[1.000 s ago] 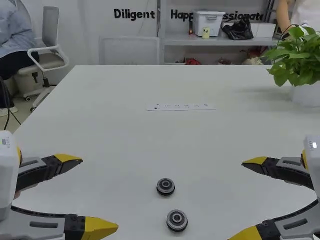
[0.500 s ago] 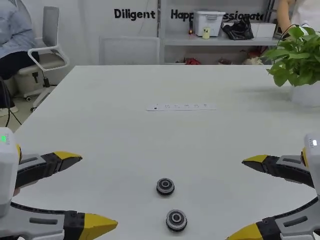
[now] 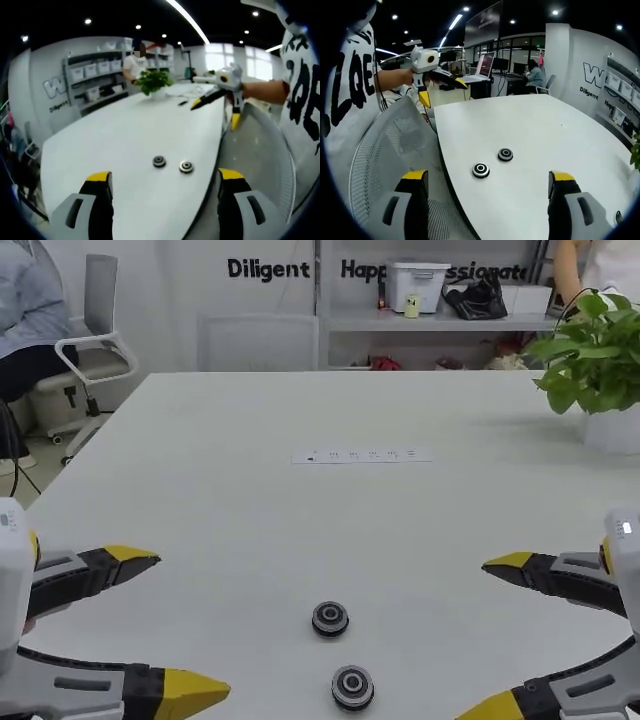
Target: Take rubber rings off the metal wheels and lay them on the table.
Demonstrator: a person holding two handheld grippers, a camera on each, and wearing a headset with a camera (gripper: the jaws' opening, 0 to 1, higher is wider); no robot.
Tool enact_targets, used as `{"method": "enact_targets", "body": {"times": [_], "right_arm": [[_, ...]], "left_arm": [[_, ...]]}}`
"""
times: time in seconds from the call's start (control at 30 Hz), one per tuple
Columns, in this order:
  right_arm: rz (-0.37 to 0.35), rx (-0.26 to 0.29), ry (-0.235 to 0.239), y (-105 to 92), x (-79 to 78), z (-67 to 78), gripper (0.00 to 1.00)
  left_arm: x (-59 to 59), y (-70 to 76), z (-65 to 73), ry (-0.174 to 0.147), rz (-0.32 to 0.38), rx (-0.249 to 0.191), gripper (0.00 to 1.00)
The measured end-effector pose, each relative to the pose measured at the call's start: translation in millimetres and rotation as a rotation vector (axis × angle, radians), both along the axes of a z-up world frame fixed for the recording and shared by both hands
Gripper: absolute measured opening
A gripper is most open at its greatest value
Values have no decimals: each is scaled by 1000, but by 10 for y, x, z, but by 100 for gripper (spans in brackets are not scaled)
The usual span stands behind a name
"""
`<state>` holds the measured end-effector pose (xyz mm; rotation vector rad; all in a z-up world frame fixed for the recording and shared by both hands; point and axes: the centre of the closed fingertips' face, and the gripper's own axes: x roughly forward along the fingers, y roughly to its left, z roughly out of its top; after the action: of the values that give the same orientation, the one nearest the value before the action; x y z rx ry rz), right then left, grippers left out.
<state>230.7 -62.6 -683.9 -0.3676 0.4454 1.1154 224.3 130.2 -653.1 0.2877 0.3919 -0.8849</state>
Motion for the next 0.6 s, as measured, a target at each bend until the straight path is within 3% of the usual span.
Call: {"method": "enact_targets", "body": {"times": [0.33,0.6], "right_arm": [[9,-7,8,5,37,-65,97],[25,-19,5,5,60,-134,96]], "left_arm": [[54,-23,-102,17,-14,9,87],[109,-135,-161,19,-39,10,87]]}}
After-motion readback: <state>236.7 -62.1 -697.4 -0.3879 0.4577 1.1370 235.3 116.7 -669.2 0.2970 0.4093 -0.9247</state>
